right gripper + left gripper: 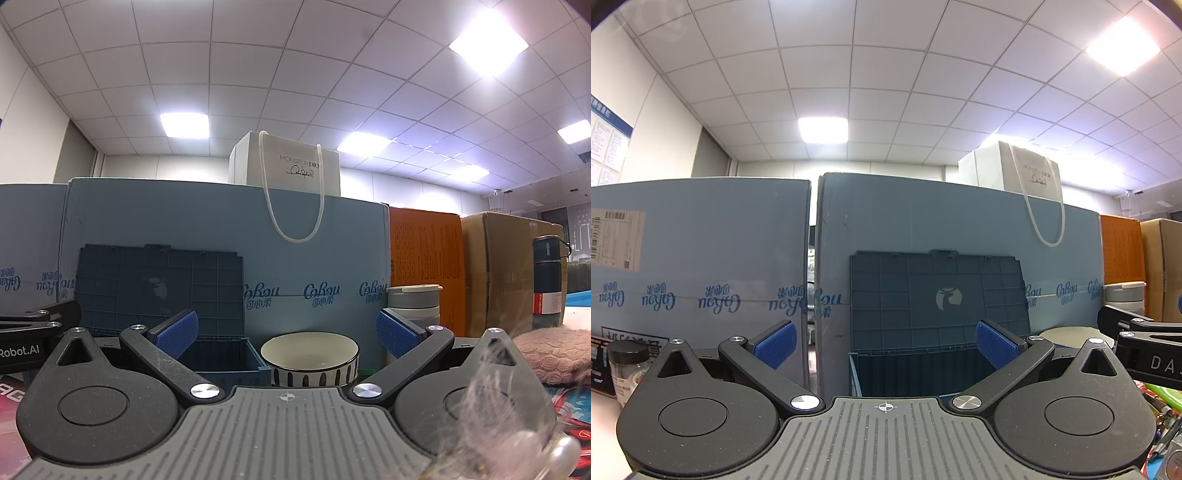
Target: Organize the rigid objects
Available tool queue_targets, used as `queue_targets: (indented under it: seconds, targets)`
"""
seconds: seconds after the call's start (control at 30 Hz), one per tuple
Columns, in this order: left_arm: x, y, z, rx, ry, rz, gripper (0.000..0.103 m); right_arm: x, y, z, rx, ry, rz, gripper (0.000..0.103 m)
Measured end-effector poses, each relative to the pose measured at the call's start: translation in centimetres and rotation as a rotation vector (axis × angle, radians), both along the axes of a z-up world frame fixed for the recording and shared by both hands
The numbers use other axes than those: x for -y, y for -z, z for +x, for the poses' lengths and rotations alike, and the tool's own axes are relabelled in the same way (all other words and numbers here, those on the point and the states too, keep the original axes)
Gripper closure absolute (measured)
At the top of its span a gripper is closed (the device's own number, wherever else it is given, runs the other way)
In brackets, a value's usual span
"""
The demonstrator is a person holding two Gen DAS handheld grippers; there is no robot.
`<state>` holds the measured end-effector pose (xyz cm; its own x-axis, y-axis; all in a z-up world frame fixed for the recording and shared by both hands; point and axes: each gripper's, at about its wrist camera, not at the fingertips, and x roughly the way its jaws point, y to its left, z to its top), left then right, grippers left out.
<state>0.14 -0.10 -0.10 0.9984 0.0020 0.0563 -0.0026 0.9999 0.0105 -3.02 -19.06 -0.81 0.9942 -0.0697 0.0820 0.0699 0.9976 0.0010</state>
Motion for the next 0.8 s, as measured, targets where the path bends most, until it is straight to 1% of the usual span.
queue_targets:
  seconds: [0.8]
  targets:
    - [-0.10,-0.05,-0.01,-0.002,0.001,-0.001,0.000,0.08,-0.02,0.08,-0.013,-0.001,0.008,0.000]
